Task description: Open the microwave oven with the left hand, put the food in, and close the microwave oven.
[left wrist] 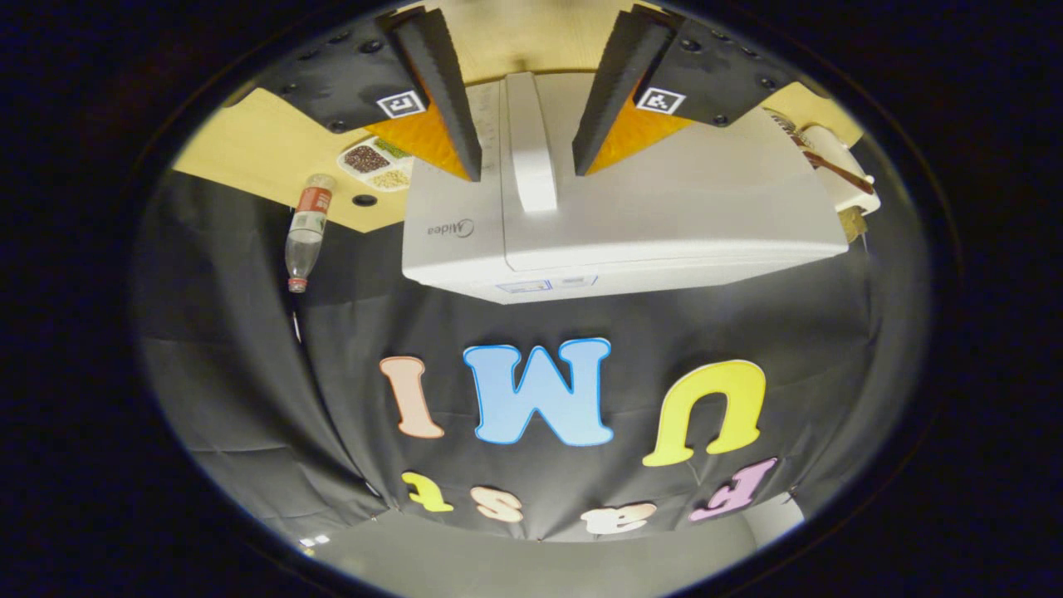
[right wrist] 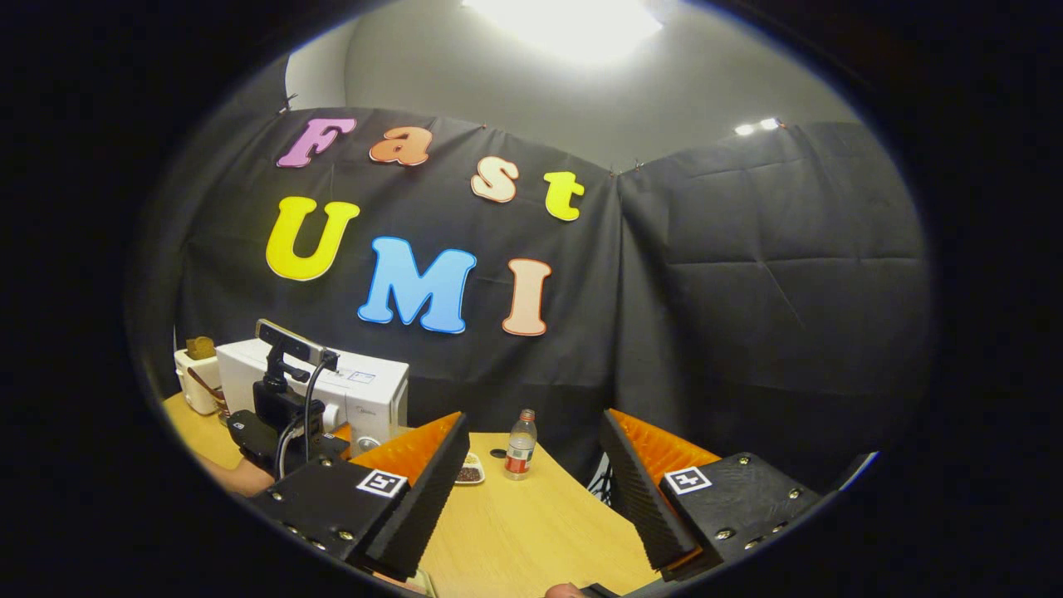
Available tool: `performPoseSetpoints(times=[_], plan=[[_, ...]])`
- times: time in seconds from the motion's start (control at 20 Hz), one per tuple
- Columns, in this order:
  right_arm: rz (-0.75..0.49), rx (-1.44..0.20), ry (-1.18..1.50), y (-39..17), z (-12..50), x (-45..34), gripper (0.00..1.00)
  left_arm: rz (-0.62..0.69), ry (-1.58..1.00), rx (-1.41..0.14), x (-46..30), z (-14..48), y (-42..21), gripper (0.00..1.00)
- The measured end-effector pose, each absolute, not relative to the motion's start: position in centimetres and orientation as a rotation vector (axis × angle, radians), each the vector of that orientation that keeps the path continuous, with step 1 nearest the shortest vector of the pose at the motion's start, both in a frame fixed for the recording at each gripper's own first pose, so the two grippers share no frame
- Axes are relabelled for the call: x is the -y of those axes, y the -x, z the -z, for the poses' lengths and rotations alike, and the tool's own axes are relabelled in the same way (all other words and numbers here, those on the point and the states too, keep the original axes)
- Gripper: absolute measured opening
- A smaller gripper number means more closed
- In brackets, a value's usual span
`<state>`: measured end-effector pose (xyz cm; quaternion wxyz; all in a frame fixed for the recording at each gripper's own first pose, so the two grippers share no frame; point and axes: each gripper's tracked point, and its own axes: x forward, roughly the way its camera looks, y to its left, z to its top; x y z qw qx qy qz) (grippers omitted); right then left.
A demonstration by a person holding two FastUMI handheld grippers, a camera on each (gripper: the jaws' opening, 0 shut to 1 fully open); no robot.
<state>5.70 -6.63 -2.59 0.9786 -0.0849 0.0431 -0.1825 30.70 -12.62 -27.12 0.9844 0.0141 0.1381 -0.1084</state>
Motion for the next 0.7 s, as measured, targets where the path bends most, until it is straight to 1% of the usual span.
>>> performPoseSetpoints(times=[0.15, 0.25, 0.3, 0.45, 0.5, 0.55, 0.6, 0.7], plan=[[0.390, -0.096, 0.171, -5.2, 2.5, 7.1, 0.98, 0.215, -0.029, -0.297, 13.0, 28.1, -31.1, 0.65], [0.399, -0.109, 0.166, -4.9, 2.8, 7.3, 0.98, 0.198, -0.031, -0.293, 12.7, 28.3, -31.2, 0.52], [0.402, -0.115, 0.169, -4.8, 2.9, 7.3, 0.98, 0.198, -0.032, -0.300, 12.6, 28.3, -31.3, 0.43], [0.399, -0.117, 0.176, -4.2, 2.7, 7.4, 0.98, 0.208, -0.027, -0.315, 12.6, 28.2, -31.5, 0.34], [0.396, -0.113, 0.177, -4.0, 2.5, 7.4, 0.98, 0.203, -0.027, -0.329, 12.7, 28.3, -31.3, 0.29], [0.390, -0.106, 0.179, -4.0, 2.2, 7.3, 0.98, 0.198, -0.024, -0.334, 12.5, 28.2, -31.2, 0.27], [0.384, -0.100, 0.184, -3.9, 2.0, 7.2, 0.98, 0.192, -0.020, -0.345, 12.5, 28.1, -31.2, 0.22], [0.370, -0.090, 0.194, -3.8, 1.8, 7.1, 0.98, 0.197, -0.006, -0.357, 12.3, 28.1, -30.7, 0.15]])
